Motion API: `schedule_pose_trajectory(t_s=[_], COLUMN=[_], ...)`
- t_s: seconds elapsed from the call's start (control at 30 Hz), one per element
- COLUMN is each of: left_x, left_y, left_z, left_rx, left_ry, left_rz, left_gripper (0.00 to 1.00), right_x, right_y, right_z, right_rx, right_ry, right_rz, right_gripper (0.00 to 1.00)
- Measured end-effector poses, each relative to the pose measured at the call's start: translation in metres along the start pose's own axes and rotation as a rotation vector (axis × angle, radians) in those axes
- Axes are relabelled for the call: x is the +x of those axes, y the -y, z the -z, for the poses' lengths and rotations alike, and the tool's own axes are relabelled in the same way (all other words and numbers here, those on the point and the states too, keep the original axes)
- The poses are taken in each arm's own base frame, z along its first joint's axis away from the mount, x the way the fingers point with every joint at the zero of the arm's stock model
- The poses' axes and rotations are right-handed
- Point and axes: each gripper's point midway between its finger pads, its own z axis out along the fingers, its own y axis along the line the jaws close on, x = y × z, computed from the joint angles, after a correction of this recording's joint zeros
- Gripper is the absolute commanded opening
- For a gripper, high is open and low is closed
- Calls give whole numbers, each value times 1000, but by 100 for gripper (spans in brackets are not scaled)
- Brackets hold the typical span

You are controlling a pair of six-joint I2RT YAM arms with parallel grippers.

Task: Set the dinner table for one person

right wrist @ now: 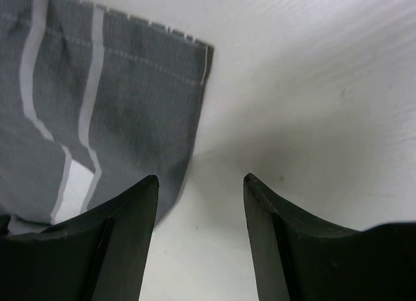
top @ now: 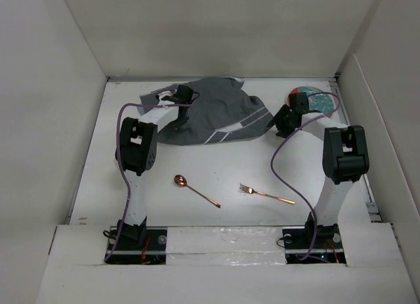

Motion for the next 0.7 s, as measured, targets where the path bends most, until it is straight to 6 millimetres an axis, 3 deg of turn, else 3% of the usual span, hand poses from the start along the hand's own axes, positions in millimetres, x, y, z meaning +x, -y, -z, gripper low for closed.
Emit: schedule_pose_trajectory(t_s=[0.33,0.7], left_x=[0,2], left_y=[-9,-49], left_z=[5,59], left_rx=[5,115], left_ry=[18,67], left_rz=[-12,14], left_gripper=[0,0], right_x=[-23,-27], right_y=[-5,-9], right_z=[-20,-26], right_rx=[81,132], right_ry=[8,-29], right_rz=[-45,-73], right_gripper=[51,57])
